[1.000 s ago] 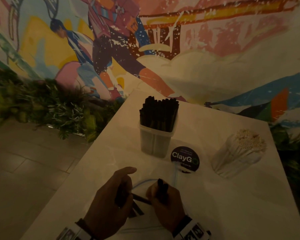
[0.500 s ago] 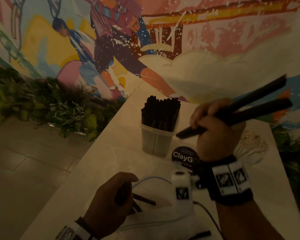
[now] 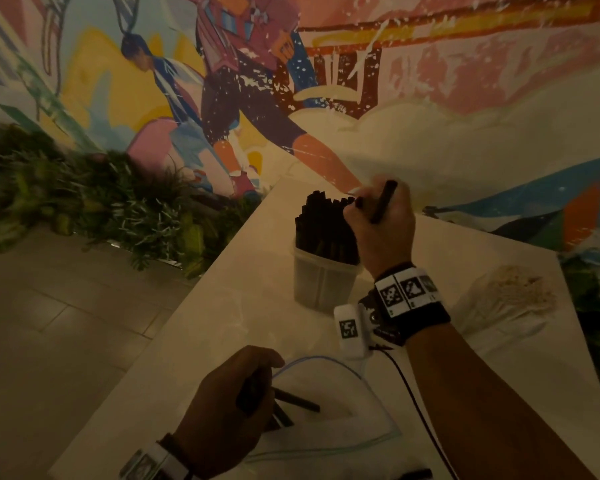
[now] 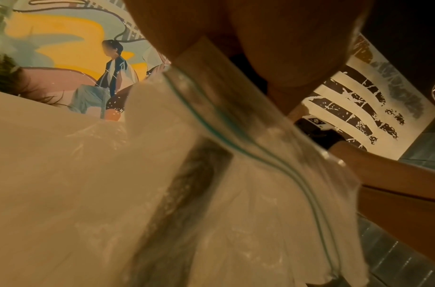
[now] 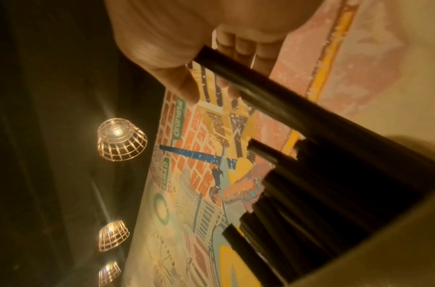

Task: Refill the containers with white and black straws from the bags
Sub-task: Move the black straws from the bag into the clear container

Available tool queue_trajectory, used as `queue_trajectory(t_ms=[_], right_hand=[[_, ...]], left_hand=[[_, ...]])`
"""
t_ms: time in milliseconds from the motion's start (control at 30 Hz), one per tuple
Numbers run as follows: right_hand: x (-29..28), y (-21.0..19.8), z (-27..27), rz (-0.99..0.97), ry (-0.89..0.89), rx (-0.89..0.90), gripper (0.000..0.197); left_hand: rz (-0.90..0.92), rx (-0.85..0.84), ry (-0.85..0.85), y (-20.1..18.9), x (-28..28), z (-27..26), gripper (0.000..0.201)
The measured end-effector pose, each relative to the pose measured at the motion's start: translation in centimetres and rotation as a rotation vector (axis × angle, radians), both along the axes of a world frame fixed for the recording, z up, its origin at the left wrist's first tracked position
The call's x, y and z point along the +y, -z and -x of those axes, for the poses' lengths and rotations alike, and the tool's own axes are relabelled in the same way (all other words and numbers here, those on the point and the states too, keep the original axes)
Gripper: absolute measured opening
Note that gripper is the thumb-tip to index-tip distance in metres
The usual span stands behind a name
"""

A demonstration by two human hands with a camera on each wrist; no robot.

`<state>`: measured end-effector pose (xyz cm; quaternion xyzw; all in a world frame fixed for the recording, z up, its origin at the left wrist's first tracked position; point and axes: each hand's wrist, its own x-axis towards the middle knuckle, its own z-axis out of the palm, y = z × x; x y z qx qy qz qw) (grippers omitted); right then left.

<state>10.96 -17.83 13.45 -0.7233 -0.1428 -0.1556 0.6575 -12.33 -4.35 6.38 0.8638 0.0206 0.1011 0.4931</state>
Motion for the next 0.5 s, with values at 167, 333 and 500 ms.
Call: queue_trajectory(t_ms=[167,333,500], right_hand=[[0.1,-2.1,-1.1,0.077,0.154,-0.338,0.065],[0.1,0.9,-2.7,0.631,0.128,-0.498,0.043],[-0.3,3.3,-2.2,1.279,-0.027,-0.133,0.062]], left_hand=[[0.009,0.017,-0.002,0.0,0.0,0.0,0.05],[0.017,0.011,0.004,-0.1,0.0,0.1,0.047],[0.001,0.01,0.004,-0.1,-0.2,0.1,0.049]])
